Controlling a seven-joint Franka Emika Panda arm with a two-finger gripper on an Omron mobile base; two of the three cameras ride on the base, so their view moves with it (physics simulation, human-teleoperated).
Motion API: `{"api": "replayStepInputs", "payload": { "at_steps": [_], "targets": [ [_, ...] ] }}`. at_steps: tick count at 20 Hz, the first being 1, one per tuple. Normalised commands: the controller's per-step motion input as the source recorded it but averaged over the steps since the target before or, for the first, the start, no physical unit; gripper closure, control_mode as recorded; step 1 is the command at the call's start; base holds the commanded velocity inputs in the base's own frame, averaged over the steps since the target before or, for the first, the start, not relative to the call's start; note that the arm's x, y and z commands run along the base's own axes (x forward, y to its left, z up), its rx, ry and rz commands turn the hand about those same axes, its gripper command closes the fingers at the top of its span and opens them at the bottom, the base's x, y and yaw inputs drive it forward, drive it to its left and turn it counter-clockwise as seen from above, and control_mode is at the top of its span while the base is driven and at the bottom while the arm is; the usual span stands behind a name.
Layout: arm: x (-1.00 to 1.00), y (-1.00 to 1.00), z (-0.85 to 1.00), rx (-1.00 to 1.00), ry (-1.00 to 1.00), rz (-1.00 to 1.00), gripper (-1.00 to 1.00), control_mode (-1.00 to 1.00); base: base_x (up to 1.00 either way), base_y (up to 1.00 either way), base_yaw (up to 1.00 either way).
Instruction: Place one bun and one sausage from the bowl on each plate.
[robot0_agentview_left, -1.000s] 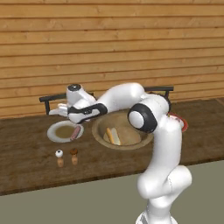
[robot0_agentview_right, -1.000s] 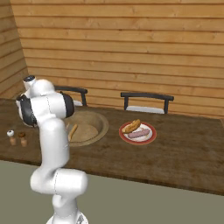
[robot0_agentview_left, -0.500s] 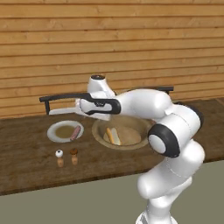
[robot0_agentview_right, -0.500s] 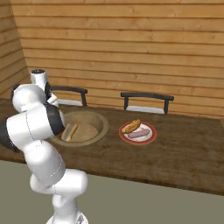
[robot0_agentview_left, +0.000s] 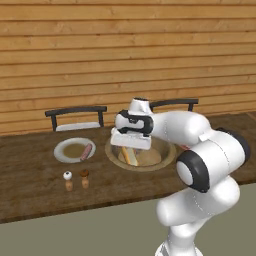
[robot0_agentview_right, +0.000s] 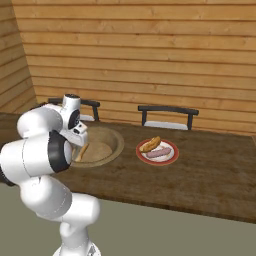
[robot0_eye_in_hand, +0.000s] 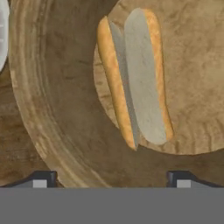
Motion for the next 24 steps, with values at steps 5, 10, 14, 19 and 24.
{"api": "replayStepInputs", "payload": {
  "at_steps": [5,10,14,19,24],
  "targets": [
    [0.06,-0.48,-0.2,-0.11,0.0,0.09,-1.0,-1.0,0.0,0.0,0.0],
    [0.03,-0.55,-0.07,-0.02,-0.02,0.18,-1.0,-1.0,0.0,0.0,0.0],
    [0.23,0.23,-0.19,-0.02,-0.05,0.0,-1.0,-1.0,0.0,0.0,0.0],
    [0.18,0.23,-0.07,-0.01,-0.06,0.0,-1.0,-1.0,0.0,0.0,0.0],
    [0.0,0.0,-0.36,-0.08,-0.01,0.0,-1.0,-1.0,0.0,0.0,0.0]
  ]
}}
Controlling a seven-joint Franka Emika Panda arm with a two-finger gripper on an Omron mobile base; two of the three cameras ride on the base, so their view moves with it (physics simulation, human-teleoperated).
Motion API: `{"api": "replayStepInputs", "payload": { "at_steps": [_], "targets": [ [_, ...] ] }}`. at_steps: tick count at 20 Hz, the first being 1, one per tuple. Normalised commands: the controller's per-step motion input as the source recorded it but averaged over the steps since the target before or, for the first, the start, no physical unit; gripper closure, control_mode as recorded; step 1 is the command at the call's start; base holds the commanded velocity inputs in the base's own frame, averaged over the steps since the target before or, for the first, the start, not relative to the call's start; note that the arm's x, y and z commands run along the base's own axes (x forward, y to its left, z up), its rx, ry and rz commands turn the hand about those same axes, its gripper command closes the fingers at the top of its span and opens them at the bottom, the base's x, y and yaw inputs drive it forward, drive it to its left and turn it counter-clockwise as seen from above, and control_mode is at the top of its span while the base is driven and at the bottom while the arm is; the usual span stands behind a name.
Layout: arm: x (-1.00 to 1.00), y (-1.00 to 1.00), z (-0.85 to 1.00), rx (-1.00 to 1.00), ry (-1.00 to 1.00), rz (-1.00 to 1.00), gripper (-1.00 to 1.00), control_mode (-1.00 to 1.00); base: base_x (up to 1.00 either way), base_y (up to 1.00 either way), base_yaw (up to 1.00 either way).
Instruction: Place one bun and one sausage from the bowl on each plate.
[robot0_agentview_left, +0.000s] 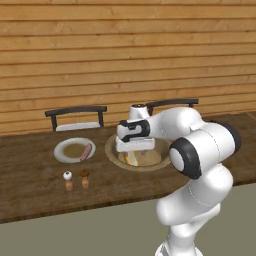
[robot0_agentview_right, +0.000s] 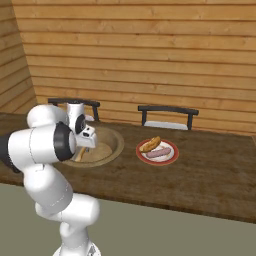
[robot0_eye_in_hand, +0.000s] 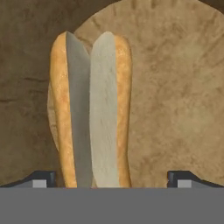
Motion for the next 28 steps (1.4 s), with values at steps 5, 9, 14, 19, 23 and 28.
{"api": "replayStepInputs", "payload": {
  "at_steps": [5,9,14,19,23,28],
  "targets": [
    [0.04,0.04,-0.2,-0.04,-0.07,0.0,-1.0,-1.0,0.0,0.0,0.0],
    [0.01,0.01,-0.21,-0.04,-0.09,0.0,-1.0,-1.0,0.0,0.0,0.0],
    [0.07,0.0,-0.2,-0.03,-0.07,0.0,-1.0,-1.0,0.0,0.0,0.0],
    [0.0,0.0,-0.18,0.0,-0.09,0.0,-1.0,-1.0,0.0,0.0,0.0],
    [0.01,0.0,-0.12,0.0,-0.11,0.0,1.0,-1.0,0.0,0.0,0.0],
    [0.0,0.0,-0.2,-0.01,-0.1,0.0,1.0,-1.0,0.0,0.0,0.0]
  ]
}}
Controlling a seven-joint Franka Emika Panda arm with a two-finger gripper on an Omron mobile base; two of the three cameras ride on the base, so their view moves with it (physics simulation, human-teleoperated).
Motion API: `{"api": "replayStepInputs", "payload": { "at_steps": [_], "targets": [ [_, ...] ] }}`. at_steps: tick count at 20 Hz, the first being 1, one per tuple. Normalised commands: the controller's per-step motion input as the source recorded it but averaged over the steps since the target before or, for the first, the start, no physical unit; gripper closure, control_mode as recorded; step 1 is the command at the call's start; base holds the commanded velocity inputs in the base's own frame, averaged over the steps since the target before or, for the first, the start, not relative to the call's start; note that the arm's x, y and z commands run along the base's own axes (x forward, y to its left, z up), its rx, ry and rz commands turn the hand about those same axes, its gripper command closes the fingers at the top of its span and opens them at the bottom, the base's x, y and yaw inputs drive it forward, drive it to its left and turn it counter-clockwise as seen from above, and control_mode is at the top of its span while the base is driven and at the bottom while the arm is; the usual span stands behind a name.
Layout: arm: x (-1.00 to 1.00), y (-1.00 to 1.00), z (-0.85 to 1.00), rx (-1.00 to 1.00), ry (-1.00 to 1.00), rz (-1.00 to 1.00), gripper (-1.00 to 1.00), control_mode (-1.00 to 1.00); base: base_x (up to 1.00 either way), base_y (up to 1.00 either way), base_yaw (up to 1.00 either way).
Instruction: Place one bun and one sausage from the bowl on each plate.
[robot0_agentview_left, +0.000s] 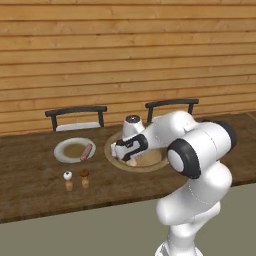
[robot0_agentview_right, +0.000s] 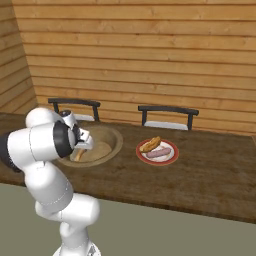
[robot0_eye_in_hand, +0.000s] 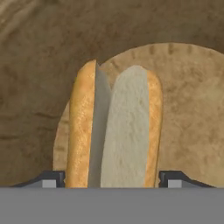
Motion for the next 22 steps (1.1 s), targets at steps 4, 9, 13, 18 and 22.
{"api": "replayStepInputs", "payload": {
  "at_steps": [4,9,13,18,22],
  "targets": [
    [0.0,0.0,0.02,-0.01,-0.03,-0.02,1.0,-1.0,0.0,0.0,0.0],
    [0.14,0.04,0.93,0.0,-0.05,-0.15,1.0,-1.0,0.0,0.0,0.0],
    [0.48,0.57,1.0,0.13,-0.14,-0.05,1.0,-1.0,0.0,0.0,0.0],
    [0.82,0.99,0.32,0.26,-0.11,-0.01,1.0,-1.0,0.0,0.0,0.0],
    [0.61,1.0,-0.09,0.21,-0.01,0.0,1.0,-1.0,0.0,0.0,0.0]
  ]
}}
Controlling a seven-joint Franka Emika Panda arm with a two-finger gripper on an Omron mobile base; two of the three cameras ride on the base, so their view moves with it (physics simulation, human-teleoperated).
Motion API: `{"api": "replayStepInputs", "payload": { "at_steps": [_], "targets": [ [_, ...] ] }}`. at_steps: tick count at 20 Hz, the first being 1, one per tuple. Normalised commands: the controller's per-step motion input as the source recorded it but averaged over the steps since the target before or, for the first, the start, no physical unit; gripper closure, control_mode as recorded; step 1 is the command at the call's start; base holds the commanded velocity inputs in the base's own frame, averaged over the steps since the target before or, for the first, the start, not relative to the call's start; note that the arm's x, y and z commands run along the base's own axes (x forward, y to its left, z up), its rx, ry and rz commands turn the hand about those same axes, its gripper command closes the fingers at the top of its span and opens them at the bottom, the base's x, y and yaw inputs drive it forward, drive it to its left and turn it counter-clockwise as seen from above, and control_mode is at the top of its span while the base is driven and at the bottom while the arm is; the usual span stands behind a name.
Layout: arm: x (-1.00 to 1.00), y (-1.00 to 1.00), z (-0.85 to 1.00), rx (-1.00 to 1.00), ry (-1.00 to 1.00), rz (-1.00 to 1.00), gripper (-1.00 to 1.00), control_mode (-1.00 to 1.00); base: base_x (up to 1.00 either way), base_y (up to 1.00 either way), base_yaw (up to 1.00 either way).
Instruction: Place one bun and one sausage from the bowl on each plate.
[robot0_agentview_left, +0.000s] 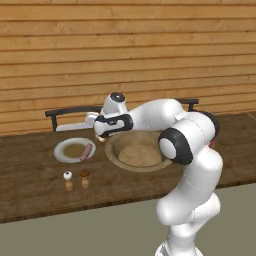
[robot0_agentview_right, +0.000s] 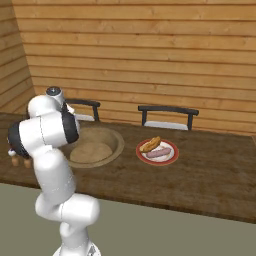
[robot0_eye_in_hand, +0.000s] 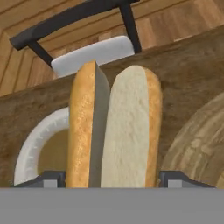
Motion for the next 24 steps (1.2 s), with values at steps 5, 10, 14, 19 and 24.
{"api": "replayStepInputs", "payload": {
  "at_steps": [5,10,14,19,24],
  "targets": [
    [0.37,1.0,-0.13,0.09,0.0,-0.01,1.0,-1.0,0.0,0.0,0.0],
    [0.27,1.0,-0.08,0.0,0.07,-0.01,1.0,-1.0,0.0,0.0,0.0],
    [0.09,0.7,-0.41,0.0,0.09,0.0,1.0,-1.0,0.0,0.0,0.0],
    [-0.01,0.02,-0.45,0.0,0.03,0.0,-1.0,-1.0,0.0,0.0,0.0],
    [-0.11,-0.54,0.04,0.04,0.0,-0.01,-1.0,-1.0,0.0,0.0,0.0]
  ]
}}
